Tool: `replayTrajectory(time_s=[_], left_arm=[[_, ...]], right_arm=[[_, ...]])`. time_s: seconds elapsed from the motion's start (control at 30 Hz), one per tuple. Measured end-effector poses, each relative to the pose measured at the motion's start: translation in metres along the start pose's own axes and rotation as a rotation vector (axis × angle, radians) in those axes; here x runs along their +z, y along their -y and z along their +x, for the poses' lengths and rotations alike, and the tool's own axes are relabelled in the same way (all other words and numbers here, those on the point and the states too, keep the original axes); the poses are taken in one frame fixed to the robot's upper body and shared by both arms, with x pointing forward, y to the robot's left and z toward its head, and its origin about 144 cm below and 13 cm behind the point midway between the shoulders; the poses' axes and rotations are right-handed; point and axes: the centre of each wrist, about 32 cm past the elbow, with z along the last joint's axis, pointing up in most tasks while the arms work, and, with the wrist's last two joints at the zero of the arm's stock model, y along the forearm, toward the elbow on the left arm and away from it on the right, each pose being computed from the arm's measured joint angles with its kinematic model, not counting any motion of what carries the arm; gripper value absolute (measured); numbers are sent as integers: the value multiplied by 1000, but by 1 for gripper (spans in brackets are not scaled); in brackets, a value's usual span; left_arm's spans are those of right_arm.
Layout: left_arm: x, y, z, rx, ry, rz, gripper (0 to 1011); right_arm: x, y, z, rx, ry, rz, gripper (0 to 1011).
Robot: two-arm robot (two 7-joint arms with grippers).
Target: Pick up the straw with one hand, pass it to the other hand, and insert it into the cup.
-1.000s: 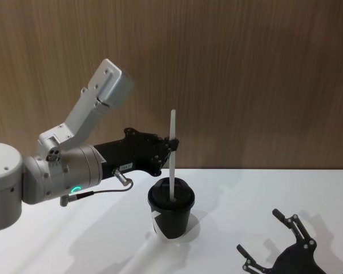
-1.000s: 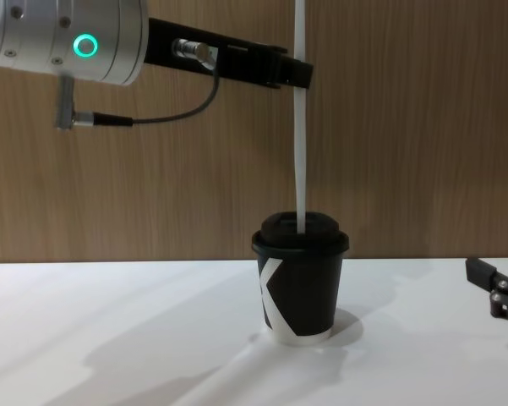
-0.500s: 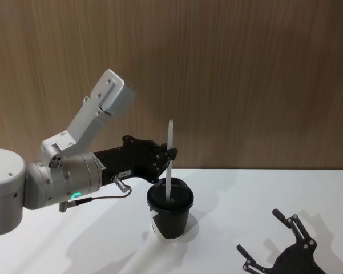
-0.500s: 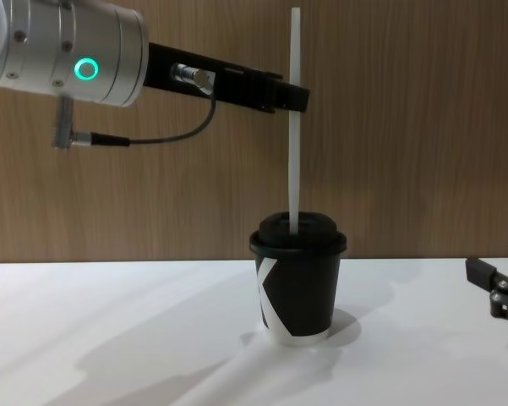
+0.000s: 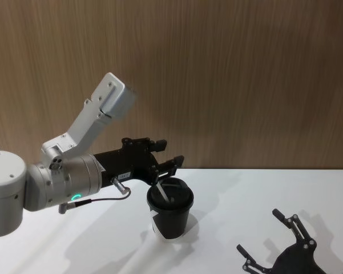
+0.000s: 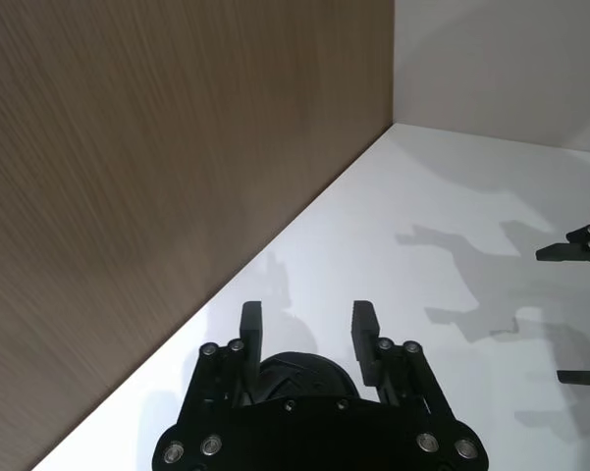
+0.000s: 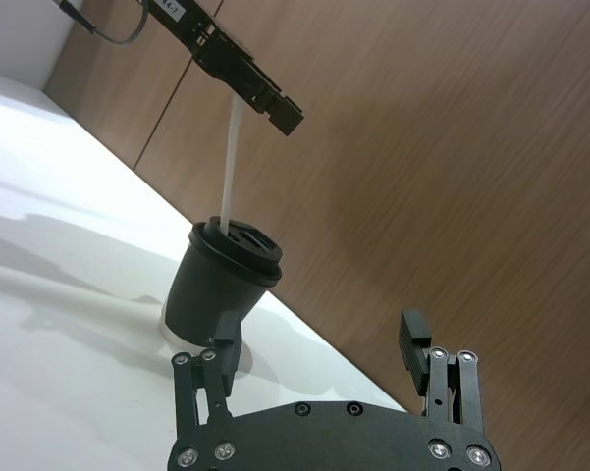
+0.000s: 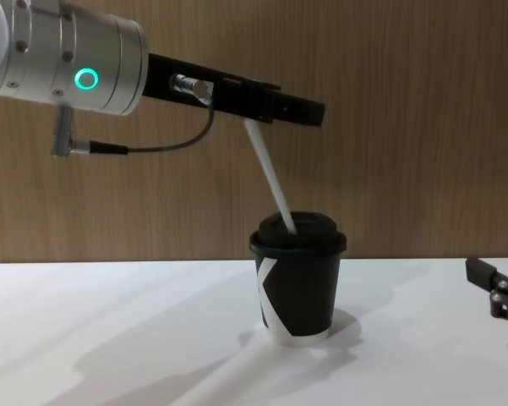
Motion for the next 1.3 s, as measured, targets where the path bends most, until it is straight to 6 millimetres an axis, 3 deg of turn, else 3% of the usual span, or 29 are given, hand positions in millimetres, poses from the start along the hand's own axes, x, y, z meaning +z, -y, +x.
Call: replayTrajectory(time_s=[0.2, 0.53, 1.3], left_arm=[[-1, 0, 0, 2, -2, 1, 734], [-8, -7, -4, 29, -13, -61, 990], [-39, -33, -22, 58, -40, -220, 1003]], right_arm=[[0, 0, 0, 0, 0, 0, 1001], [2, -3, -1, -18, -18, -1, 1001], [41, -52, 2, -219, -214, 68, 1001]])
